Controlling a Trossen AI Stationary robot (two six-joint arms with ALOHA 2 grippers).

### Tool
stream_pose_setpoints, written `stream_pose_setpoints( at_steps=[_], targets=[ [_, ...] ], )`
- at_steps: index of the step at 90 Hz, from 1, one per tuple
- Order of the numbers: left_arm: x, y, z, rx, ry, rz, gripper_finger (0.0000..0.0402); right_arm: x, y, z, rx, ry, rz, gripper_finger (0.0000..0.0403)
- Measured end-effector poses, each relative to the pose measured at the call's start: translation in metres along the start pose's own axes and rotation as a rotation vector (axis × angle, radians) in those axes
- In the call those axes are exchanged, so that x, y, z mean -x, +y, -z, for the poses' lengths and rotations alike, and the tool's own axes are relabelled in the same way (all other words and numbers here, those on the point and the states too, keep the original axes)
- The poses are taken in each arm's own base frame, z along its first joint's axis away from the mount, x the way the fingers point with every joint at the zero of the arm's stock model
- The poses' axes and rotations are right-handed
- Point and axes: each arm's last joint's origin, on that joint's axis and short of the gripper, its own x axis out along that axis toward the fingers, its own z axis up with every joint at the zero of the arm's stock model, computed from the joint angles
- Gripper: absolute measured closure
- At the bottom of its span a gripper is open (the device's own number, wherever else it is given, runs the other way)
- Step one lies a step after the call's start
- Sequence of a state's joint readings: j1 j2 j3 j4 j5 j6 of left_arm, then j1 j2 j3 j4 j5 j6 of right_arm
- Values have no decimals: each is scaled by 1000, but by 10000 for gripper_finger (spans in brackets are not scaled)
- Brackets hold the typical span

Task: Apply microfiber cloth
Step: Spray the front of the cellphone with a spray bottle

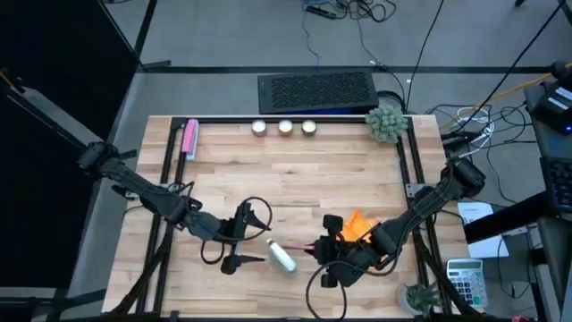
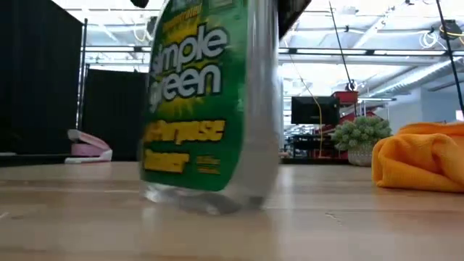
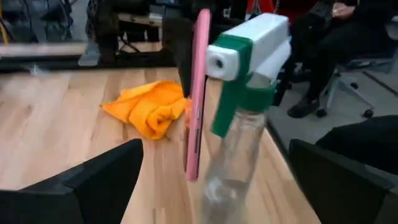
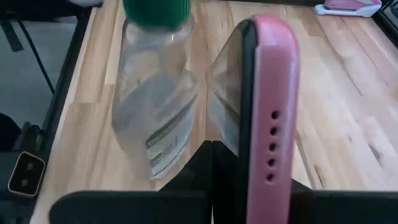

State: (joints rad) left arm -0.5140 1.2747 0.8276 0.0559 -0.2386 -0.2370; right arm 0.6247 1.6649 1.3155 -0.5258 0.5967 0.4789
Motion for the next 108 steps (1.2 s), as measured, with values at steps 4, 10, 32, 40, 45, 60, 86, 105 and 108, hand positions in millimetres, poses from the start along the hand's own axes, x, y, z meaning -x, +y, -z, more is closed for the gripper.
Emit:
stream_pose_setpoints(
  at_steps=[4,10,32,40,45,60,86,105,108],
  targets=[
    [1,-2,3,27,29,2,16,2,-2,3,-10,28,9,394],
    [2,-6,7,73,62,10,16,7,-4,7,-26,64,22,394],
    [-15,-29,36,161,118,-50,16,10,14,29,-89,157,21,394],
    [-28,-35,52,176,142,-97,16,5,23,38,-105,175,31,394],
    [-36,-38,58,187,130,-125,16,1,28,43,-114,182,42,394],
    [-55,-41,67,216,67,-148,16,-15,40,54,-133,198,50,394],
    [-72,-19,75,181,99,-241,16,-26,52,55,-169,148,9,394],
    [-77,1,69,147,82,-304,16,-27,55,51,-199,110,-15,394],
    [-78,4,68,147,79,-311,16,-27,55,51,-198,100,-11,394]
  ],
)
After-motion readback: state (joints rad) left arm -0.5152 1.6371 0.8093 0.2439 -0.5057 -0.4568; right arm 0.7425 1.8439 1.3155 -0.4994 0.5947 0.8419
